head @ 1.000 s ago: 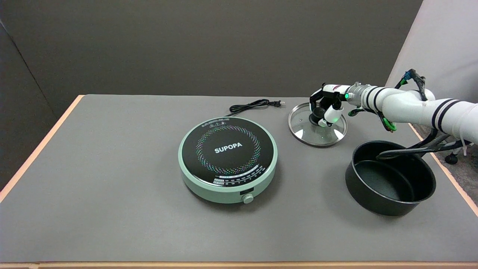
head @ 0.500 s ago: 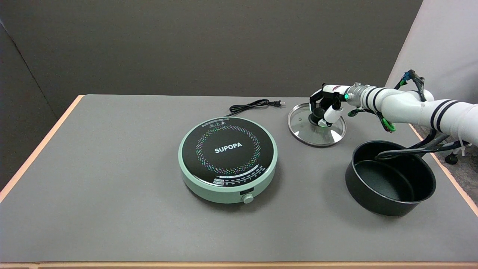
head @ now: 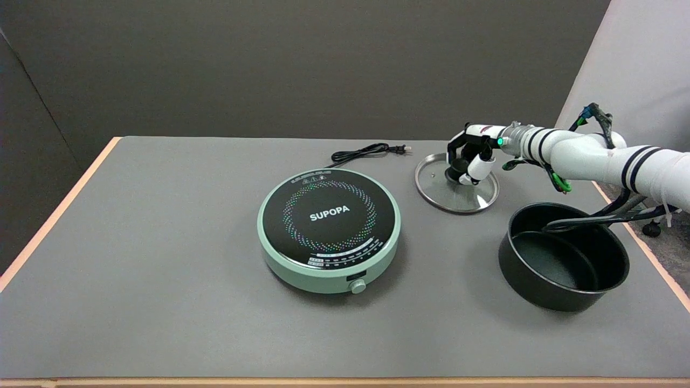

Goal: Place the pot lid onto the table.

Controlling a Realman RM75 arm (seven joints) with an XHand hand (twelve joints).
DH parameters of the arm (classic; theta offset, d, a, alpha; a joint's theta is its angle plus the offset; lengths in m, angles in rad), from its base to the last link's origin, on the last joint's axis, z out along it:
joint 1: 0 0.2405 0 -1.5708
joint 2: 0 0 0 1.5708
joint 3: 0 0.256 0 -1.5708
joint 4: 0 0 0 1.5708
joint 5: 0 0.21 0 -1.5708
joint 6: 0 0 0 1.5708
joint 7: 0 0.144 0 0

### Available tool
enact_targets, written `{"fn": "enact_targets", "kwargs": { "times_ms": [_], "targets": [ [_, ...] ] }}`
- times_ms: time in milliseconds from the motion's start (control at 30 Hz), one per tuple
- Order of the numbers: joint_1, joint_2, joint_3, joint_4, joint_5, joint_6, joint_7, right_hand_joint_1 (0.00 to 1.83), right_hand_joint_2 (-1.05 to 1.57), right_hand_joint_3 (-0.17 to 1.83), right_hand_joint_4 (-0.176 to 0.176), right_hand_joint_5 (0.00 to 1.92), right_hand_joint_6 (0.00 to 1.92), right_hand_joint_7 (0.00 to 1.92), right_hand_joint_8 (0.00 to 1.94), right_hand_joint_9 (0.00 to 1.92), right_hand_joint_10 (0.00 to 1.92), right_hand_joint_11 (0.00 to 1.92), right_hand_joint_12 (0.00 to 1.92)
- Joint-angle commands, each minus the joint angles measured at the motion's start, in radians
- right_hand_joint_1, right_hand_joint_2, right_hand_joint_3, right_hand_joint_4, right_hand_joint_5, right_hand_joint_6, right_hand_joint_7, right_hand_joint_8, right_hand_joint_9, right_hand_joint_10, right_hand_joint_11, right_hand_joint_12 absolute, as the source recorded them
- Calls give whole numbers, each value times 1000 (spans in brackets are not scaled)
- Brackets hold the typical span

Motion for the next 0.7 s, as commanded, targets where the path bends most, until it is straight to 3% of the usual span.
{"fn": "enact_targets", "kwargs": {
  "times_ms": [33, 67, 167, 267, 433, 467, 533, 600, 700],
  "targets": [
    [-5, 3, 8, -15, -2, 3, -1, 1069, 570, 982, 176, 598, 327, 799, 339, 804, 701, 549, 1118],
    [-4, 3, 8, -16, -2, 3, -1, 1092, 542, 1022, 173, 533, 240, 732, 265, 760, 620, 518, 976],
    [-1, 2, 8, -19, -2, 3, -1, 941, 484, 1060, 152, 400, 174, 503, 179, 568, 383, 381, 702],
    [-2, 3, 16, -25, -2, 3, -1, 917, 369, 1068, 136, 298, 153, 307, 155, 384, 221, 292, 536],
    [-30, 27, 115, -77, -3, 27, -3, 818, 280, 946, 111, 124, 124, 71, 138, 105, 178, 155, 488],
    [18, 67, 196, -126, -175, 40, 35, 768, 285, 899, 100, 74, 137, 31, 133, 62, 199, 123, 517],
    [-81, 64, 232, -163, -3, 83, -3, 727, 279, 848, 96, 32, 123, 11, 109, 18, 207, 94, 533],
    [-119, 84, 316, -212, 5, 119, -1, 711, 230, 798, 81, 42, 59, 25, 40, 18, 197, 98, 545],
    [-188, 106, 449, -307, 9, 154, 7, 554, 283, 801, 79, 3, 96, -1, 91, 1, 202, 88, 520]
  ]
}}
